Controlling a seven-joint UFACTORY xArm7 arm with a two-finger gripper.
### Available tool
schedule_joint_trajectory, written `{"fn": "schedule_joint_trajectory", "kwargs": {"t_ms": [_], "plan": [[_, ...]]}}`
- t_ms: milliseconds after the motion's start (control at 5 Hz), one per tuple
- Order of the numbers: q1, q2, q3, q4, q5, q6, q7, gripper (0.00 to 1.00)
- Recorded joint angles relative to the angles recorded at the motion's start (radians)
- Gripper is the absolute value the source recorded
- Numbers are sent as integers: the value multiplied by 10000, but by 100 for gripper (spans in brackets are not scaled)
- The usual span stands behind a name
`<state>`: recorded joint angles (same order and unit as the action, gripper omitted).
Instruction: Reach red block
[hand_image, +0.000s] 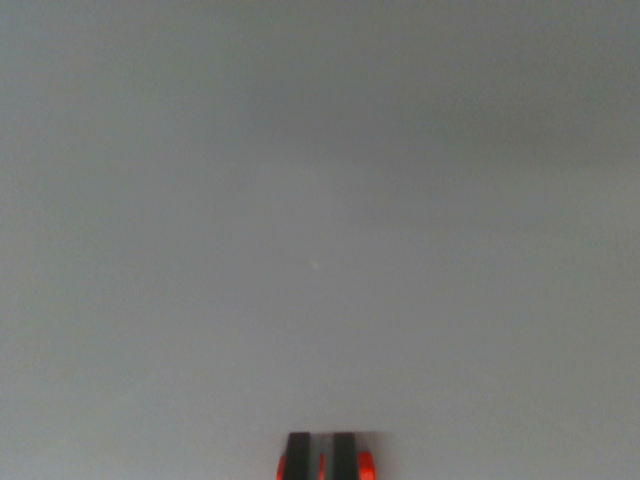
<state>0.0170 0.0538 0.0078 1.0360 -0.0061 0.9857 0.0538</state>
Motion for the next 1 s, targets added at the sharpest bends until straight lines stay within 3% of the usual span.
{"fn": "schedule_joint_trajectory", "kwargs": {"t_ms": [200, 400, 600, 800, 1000], "plan": [[6, 38, 3, -448, -38, -467, 10, 0], [6, 38, 3, -448, -38, -467, 10, 0], [11, 75, 6, -880, -76, -917, 20, 0], [11, 75, 6, -880, -76, -917, 20, 0], [17, 110, 8, -1298, -112, -1353, 29, 0]]}}
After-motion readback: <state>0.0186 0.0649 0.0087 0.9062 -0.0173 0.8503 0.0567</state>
